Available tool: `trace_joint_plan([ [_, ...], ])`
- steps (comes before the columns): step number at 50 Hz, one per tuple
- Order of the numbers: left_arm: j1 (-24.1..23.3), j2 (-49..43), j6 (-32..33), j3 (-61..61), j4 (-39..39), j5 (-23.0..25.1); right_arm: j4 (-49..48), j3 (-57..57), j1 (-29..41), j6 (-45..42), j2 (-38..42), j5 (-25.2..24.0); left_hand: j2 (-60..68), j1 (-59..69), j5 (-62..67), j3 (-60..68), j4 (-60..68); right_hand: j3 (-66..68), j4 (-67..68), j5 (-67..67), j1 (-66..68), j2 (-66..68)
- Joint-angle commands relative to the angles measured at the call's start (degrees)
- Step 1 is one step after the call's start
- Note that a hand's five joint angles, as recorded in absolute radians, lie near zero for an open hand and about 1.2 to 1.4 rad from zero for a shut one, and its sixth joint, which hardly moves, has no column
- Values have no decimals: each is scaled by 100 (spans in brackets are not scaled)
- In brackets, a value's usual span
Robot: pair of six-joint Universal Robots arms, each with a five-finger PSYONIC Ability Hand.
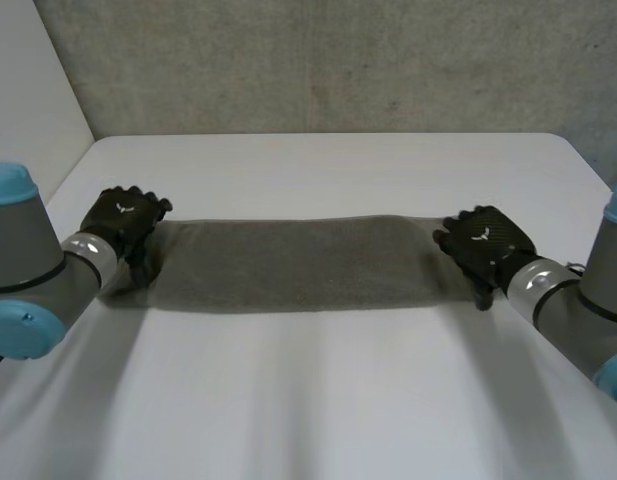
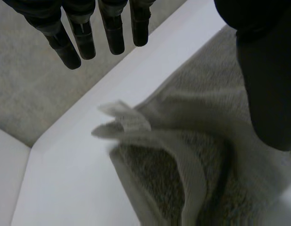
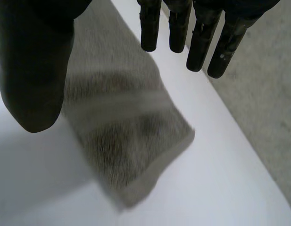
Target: Fold the towel.
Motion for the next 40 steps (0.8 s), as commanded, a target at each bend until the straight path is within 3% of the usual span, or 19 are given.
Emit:
trace_joint_plan([
  [1, 185, -408, -11, 34, 381, -13, -182, -86, -301, 97, 431, -170, -355, -378, -1161, -298, -400, 479, 477, 415, 478, 534],
  [9, 396, -610, -2, 78, 530, -30, -349, -454, -555, 150, 1036, -284, -355, -378, -1161, -298, -400, 1586, 1585, 1523, 1586, 1642],
  [11, 414, -619, -2, 86, 530, -30, -349, -517, -582, 141, 1125, -284, -355, -378, -1161, -298, -400, 2396, 2394, 2332, 2396, 2452],
  [12, 440, -628, -11, 95, 530, -39, -367, -560, -643, 150, 1177, -293, -355, -378, -1161, -298, -400, 3645, 3643, 3581, 3645, 3701],
  [13, 440, -628, -11, 95, 530, -39, -367, -561, -644, 150, 1178, -293, -355, -378, -1161, -298, -400, 3658, 3656, 3594, 3657, 3714],
  [15, 475, -628, -11, 104, 530, -39, -393, -613, -740, 150, 1204, -258, -355, -378, -1161, -298, -400, 6084, 6083, 6021, 6084, 6140],
  [33, 484, -619, -64, 43, 512, -83, -139, -657, -1758, 54, 968, 50, -355, -378, -1161, -298, -400, 6259, 6257, 6195, 6259, 6315],
  [40, 475, -188, -81, -213, 442, -74, 134, -903, -2287, -114, 703, 164, -355, -378, -1161, -298, -400, 6259, 6257, 6195, 6259, 6315],
])
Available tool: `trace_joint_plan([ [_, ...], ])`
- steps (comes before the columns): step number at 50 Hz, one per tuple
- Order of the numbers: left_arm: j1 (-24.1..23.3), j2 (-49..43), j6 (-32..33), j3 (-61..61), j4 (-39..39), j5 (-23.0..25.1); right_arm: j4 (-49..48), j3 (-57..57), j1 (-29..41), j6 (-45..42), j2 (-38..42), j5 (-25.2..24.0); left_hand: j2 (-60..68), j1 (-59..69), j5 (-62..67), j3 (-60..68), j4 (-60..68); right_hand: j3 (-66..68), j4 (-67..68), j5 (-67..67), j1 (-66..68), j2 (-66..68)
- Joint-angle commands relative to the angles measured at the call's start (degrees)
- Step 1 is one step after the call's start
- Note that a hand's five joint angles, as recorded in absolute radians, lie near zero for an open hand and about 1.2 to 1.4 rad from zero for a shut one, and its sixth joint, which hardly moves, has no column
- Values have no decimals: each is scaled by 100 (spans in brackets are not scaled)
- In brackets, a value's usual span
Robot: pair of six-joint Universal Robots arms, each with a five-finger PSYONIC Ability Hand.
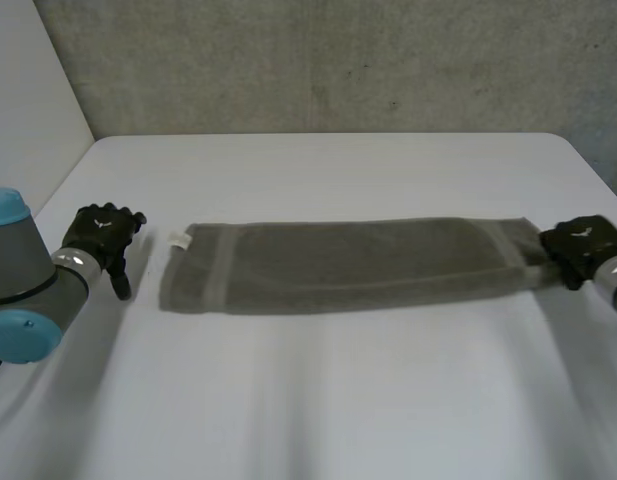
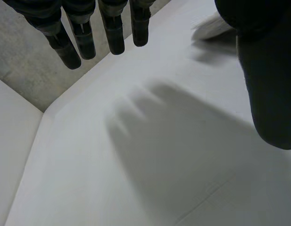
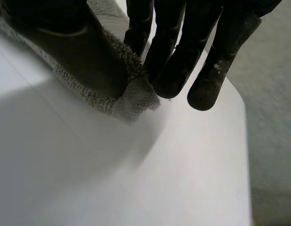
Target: Fold the towel.
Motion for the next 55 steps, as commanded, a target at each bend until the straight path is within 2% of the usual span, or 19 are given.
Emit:
trace_joint_plan([
  [1, -15, 564, -20, -329, -36, 8, 247, -391, -530, -245, -246, 160, -372, -395, -1178, -314, -416, 386, 380, 435, 579, 723],
  [6, -103, 1102, -64, -541, -36, 16, 485, -929, -346, -317, -475, 416, -389, -412, -1195, -331, -433, 386, 380, 435, 579, 723],
  [8, -121, 1278, -152, -585, -36, 16, 739, -1427, 589, -124, -676, 512, -405, -428, -1212, -348, -450, 386, 380, 435, 579, 723],
  [11, -244, 1594, -425, -603, -36, 16, 819, -1720, 1148, 26, -659, 530, -405, -428, -1212, -348, -450, 386, 380, 435, 579, 723],
  [13, -340, 1787, -722, -568, -36, 16, 845, -2158, 2136, 280, -493, 556, -405, -428, -1212, -348, -450, 386, 380, 435, 579, 723],
  [14, -340, 1788, -723, -567, -36, 16, 845, -2160, 2141, 281, -492, 556, -405, -428, -1212, -348, -450, 386, 380, 435, 579, 723],
  [16, -463, 1858, -925, -524, -36, 8, 810, -2562, 3182, 395, -55, 530, -405, -428, -1212, -348, -450, 386, 380, 435, 579, 723],
  [17, -463, 1858, -926, -523, -36, 8, 810, -2564, 3187, 395, -53, 530, -405, -428, -1212, -348, -450, 386, 380, 435, 579, 723],
  [19, -621, 1858, -987, -515, -27, 8, 775, -3054, 4272, 361, 507, 539, -405, -428, -1212, -348, -450, 386, 380, 435, 579, 723],
  [24, -841, 1796, -996, -532, -27, -1, 757, -3627, 5103, 307, 1494, 556, -405, -428, -1212, -348, -450, 291, 285, 340, 484, 628],
  [26, -946, 1761, -996, -576, -18, -10, 853, -3724, 5331, 168, 1879, 600, -389, -412, -1195, -331, -434, -4363, -4369, -4315, -4170, -4026],
  [27, -947, 1761, -996, -576, -18, -10, 854, -3724, 5332, 167, 1881, 600, -389, -412, -1195, -331, -433, -4385, -4391, -4337, -4192, -4048],
  [29, -1034, 1726, -1005, -620, -10, -1, 959, -3698, 5367, 88, 1890, 705, -405, -428, -1212, -348, -450, -6128, -6134, -6079, -5935, -5791],
  [31, -1078, 1717, -1005, -629, -10, -1, 986, -3680, 5349, 140, 1846, 749, -405, -428, -1212, -348, -450, -6614, -6620, -6565, -6421, -6277],
  [37, -1184, 1665, -1014, -620, 8, 16, 995, -3109, 4866, 554, 1072, 794, -405, -428, -1212, -348, -450, -6614, -6620, -6565, -6421, -6277],
  [39, -1262, 1647, -1022, -629, 17, 16, 986, -2174, 4289, 842, 321, 671, -389, -412, -1195, -331, -433, -6614, -6620, -6565, -6421, -6277],
  [48, -1615, 1568, -1022, -743, 25, 34, 652, -235, 3583, 826, -264, 521, -405, -428, -1212, -348, -450, -6614, -6620, -6565, -6421, -6277],
  [50, -1641, 1550, -1022, -796, 60, 34, 92, 325, 3136, 817, -334, 303, -422, -445, -1229, -365, -467, -5034, -5040, -4985, -4841, -4697],
  [55, -1737, 1454, -1014, -796, 122, 43, -393, 626, 2801, 765, -308, 152, -422, -445, -1229, -365, -467, -2324, -2330, -2276, -2131, -1987],
])
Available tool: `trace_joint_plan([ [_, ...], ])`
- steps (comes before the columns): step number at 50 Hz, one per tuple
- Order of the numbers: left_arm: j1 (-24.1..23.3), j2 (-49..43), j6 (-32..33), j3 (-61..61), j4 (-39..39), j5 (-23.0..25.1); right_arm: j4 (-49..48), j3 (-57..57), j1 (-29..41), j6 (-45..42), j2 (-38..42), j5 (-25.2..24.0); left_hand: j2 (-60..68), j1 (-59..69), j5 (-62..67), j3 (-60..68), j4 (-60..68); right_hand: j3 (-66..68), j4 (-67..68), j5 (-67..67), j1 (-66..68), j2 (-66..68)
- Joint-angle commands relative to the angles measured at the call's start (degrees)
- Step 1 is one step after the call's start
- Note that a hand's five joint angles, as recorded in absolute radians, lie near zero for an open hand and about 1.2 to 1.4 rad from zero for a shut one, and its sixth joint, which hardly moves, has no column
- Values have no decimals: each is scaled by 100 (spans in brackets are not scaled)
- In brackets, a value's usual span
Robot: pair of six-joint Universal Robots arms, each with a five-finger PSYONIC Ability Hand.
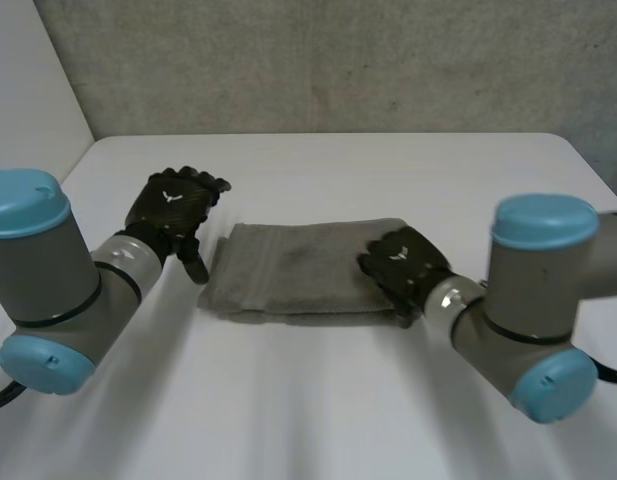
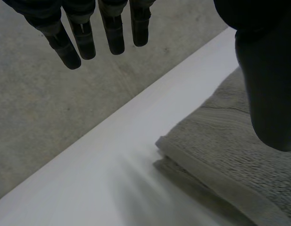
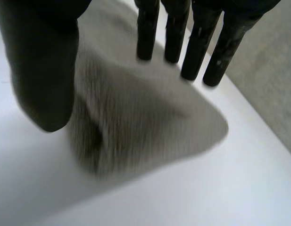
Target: Fold the towel.
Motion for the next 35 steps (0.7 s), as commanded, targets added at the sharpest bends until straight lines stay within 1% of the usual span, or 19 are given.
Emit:
trace_joint_plan([
  [1, -112, -102, 10, -43, 75, 13, -763, 606, -540, -79, 27, -258, -422, -444, -1222, -365, -467, 2209, 2215, 2138, 2153, 2189],
  [3, -130, -137, 10, -51, 84, 4, -763, 597, -558, -79, 97, -241, -422, -444, -1222, -365, -467, 3279, 3285, 3208, 3224, 3260],
  [4, -130, -137, 10, -51, 84, 4, -763, 597, -558, -79, 97, -241, -422, -444, -1222, -365, -467, 3285, 3291, 3214, 3230, 3266],
  [5, -130, -155, 10, -51, 84, 4, -763, 605, -575, -88, 106, -232, -422, -444, -1222, -365, -467, 4301, 4307, 4230, 4246, 4282],
  [6, -130, -155, 10, -60, 84, 4, -763, 606, -593, -79, 97, -206, -405, -428, -1206, -348, -450, 4905, 4911, 4834, 4850, 4886],
  [12, -121, -137, 10, -78, 84, 4, -736, 702, -874, -79, -149, -127, -422, -444, -1222, -365, -467, 4911, 4917, 4840, 4856, 4892],
  [14, -121, -85, 10, -78, 84, -13, -588, 790, -1014, -158, -613, -83, -422, -444, -1222, -365, -467, 4911, 4917, 4840, 4856, 4892],
  [17, -121, -58, 1, -78, 84, -13, -255, 703, -1128, -412, -895, -74, -438, -461, -1239, -381, -484, 4911, 4917, 4840, 4856, 4892],
  [23, -121, -14, -8, -16, 84, -22, 151, 122, -997, -923, -887, -74, -439, -461, -1239, -381, -484, 4911, 4917, 4840, 4856, 4892],
  [24, -121, -14, -8, 27, 76, -31, 186, -148, -753, -958, -818, -65, -439, -461, -1239, -381, -484, 4911, 4917, 4840, 4856, 4892],
  [25, -112, -14, -16, 62, 84, -40, 178, -429, -290, -941, -678, -83, -439, -461, -1239, -381, -484, 4911, 4917, 4840, 4856, 4892],
  [26, -112, -14, -17, 63, 84, -40, 178, -432, -285, -941, -676, -83, -439, -461, -1239, -381, -484, 4911, 4917, 4840, 4856, 4892],
  [28, -121, -14, -34, 124, 84, -40, 169, -1053, 730, -1019, -126, -153, -439, -461, -1239, -381, -484, 4911, 4917, 4840, 4856, 4892],
  [29, -121, -6, -69, 194, 76, -48, 169, -1056, 734, -1020, -123, -153, -455, -478, -1256, -398, -501, 4911, 4917, 4840, 4856, 4892],
  [30, -121, 21, -139, 247, 84, -48, 212, -1334, 1117, -1028, 182, -144, -455, -478, -1256, -398, -501, 4911, 4917, 4840, 4856, 4892],
  [31, -121, 21, -140, 247, 84, -48, 213, -1337, 1121, -1028, 185, -144, -455, -478, -1256, -398, -501, 4911, 4917, 4840, 4856, 4892],
  [33, -130, 56, -428, 326, 84, -110, 231, -1617, 1699, -1107, 692, -197, -455, -478, -1256, -398, -501, 4911, 4917, 4840, 4856, 4892],
  [34, -130, 56, -430, 326, 84, -110, 231, -1618, 1701, -1108, 695, -197, -455, -478, -1256, -398, -501, 4911, 4917, 4840, 4856, 4892],
  [35, -130, 65, -604, 370, 76, -197, 222, -1688, 1927, -1186, 912, -206, -455, -478, -1256, -398, -501, 4911, 4917, 4840, 4856, 4892],
])
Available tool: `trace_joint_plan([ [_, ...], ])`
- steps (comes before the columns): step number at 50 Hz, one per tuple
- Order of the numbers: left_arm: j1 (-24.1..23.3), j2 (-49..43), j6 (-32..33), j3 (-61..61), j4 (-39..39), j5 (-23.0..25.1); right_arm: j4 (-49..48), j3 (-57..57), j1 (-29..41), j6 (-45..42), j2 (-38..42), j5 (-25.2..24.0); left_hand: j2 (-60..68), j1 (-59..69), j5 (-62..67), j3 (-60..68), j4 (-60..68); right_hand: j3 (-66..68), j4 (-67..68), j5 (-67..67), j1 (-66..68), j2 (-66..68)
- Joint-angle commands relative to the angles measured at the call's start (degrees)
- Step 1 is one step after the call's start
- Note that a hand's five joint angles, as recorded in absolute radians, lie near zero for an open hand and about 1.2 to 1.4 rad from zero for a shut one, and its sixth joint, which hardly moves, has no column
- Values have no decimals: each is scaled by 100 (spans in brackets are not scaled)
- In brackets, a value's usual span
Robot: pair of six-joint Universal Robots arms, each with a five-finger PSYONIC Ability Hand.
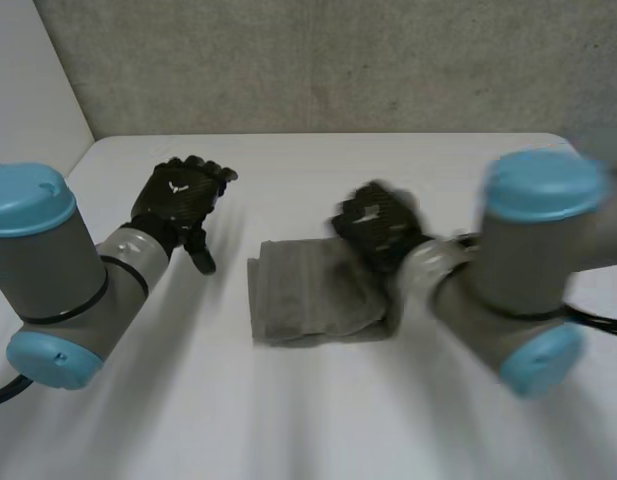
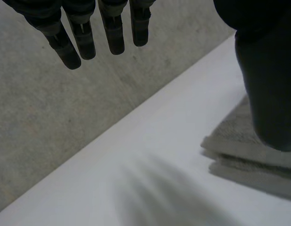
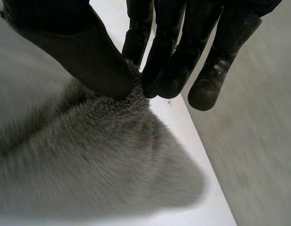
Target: Fold the towel.
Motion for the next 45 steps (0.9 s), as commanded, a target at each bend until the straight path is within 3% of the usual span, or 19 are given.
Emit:
trace_joint_plan([
  [1, -10, 74, -662, 246, -7, -227, -6, -694, 1460, -246, 1191, -82, -452, -466, -1218, -397, -501, 384, 380, 433, 623, 658],
  [5, -10, 92, -919, 308, -16, -333, -33, -677, 1532, -291, 1271, 6, -452, -466, -1218, -397, -501, 384, 380, 433, 623, 658],
  [6, -19, 84, -980, 325, -16, -333, -41, -625, 1506, -230, 1236, -3, -452, -466, -1218, -397, -501, -259, -263, -211, -21, 14],
  [7, -19, 83, -980, 326, -16, -333, -33, -572, 1463, -186, 1236, 15, -452, -466, -1218, -397, -501, -2564, -2568, -2515, -2325, -2290],
  [8, -28, 66, -1007, 334, -25, -333, -33, -572, 1462, -185, 1236, 15, -452, -466, -1218, -397, -501, -2587, -2591, -2539, -2348, -2314],
  [9, -54, 31, -998, 343, -25, -333, -33, -467, 1471, -89, 1193, 15, -452, -466, -1218, -397, -501, -5451, -5455, -5403, -5213, -5178],
  [10, -54, 31, -998, 343, -25, -333, -33, -466, 1471, -88, 1192, 15, -452, -466, -1218, -397, -501, -5480, -5484, -5432, -5242, -5207],
  [11, -89, -4, -998, 343, -25, -333, -41, -336, 1427, 42, 1088, 24, -452, -466, -1218, -397, -501, -6616, -6620, -6567, -6377, -6342],
  [15, -142, -179, -1033, 334, -7, -325, -32, 112, 910, 656, 438, -29, -435, -450, -1202, -380, -484, -6616, -6620, -6567, -6377, -6342],
  [23, -475, -636, -1121, 326, -25, -298, -59, 518, 32, 1905, -3, -82, -418, -433, -1185, -364, -467, -6616, -6620, -6567, -6377, -6342],
  [31, -809, -1111, -1314, 308, -34, -298, -6, 387, -541, 2153, 207, -91, -402, -416, -1168, -347, -450, -6616, -6620, -6567, -6377, -6342],
  [39, -845, -1480, -1314, 334, -34, -307, 11, 97, -630, 2275, 787, -143, -368, -382, -1134, -313, -417, -6616, -6620, -6567, -6377, -6342],
  [45, -845, -1516, -1323, 334, -60, -325, 11, 70, -639, 2487, 797, -205, -368, -382, -1134, -313, -417, -6616, -6620, -6567, -6377, -6342],
])
